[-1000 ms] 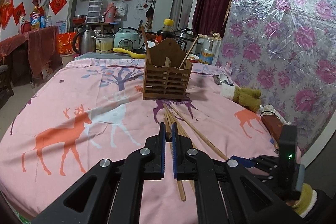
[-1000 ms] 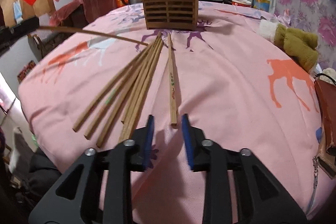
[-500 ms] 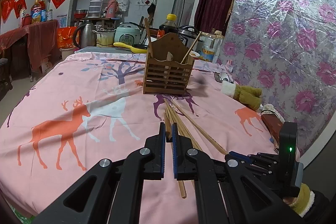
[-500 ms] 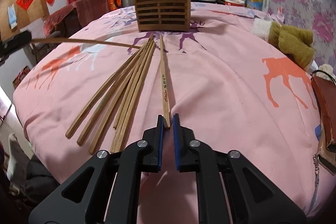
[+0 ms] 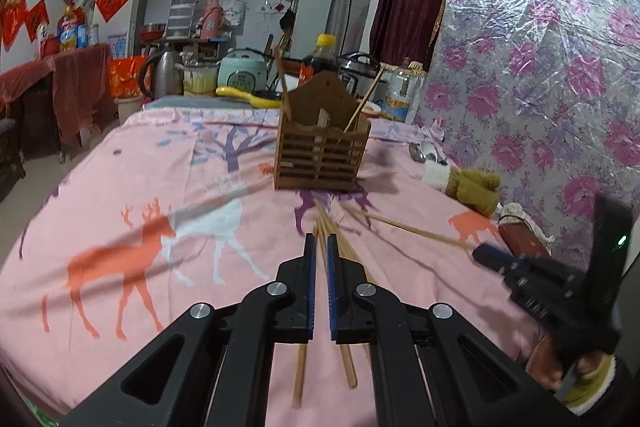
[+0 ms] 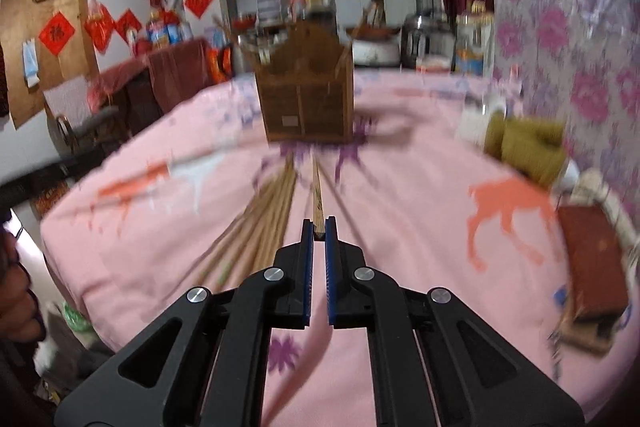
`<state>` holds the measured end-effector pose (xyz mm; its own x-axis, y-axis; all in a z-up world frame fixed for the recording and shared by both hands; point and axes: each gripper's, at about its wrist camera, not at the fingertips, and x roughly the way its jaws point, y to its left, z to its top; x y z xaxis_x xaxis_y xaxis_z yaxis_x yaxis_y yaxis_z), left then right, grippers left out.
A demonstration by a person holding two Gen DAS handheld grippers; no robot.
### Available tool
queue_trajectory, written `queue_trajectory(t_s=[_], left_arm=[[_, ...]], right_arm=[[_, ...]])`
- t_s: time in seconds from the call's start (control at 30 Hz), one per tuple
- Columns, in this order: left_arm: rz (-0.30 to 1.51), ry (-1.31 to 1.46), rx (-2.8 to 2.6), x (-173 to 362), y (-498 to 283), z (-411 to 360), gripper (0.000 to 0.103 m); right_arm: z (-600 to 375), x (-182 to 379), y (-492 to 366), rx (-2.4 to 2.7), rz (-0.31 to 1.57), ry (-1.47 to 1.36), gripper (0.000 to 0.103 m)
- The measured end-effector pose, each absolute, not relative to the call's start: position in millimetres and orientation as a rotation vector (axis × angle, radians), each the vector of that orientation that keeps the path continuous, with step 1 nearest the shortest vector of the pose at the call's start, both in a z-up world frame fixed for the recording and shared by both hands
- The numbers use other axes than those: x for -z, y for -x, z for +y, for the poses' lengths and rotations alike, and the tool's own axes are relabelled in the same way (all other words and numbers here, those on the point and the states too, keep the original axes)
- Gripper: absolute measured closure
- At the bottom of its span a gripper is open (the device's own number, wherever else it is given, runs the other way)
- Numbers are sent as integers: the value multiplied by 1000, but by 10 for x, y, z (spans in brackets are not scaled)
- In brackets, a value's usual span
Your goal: Organize utensils
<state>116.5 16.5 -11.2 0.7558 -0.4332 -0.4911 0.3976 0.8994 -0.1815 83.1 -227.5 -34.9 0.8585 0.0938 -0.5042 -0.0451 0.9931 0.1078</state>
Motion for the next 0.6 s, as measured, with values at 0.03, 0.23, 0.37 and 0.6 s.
queue_trajectory(t_s=[0.03,0.23,0.37,0.6], left_arm=[[547,70,460,59,-1197,150,98],[559,75,491,-51,-1321,79,93],[588,36,459,269,-1156,133,36],[763,-70,494,951,-932,141,76]], right_arm=[[-2291,217,-861,-71,509,-95,97],[-2330,-193,-961,-81,429,-109,97],[-2347,-209,-974,-92,428,-118,97],[-2381,-155,-984,-101,434,-147,97]])
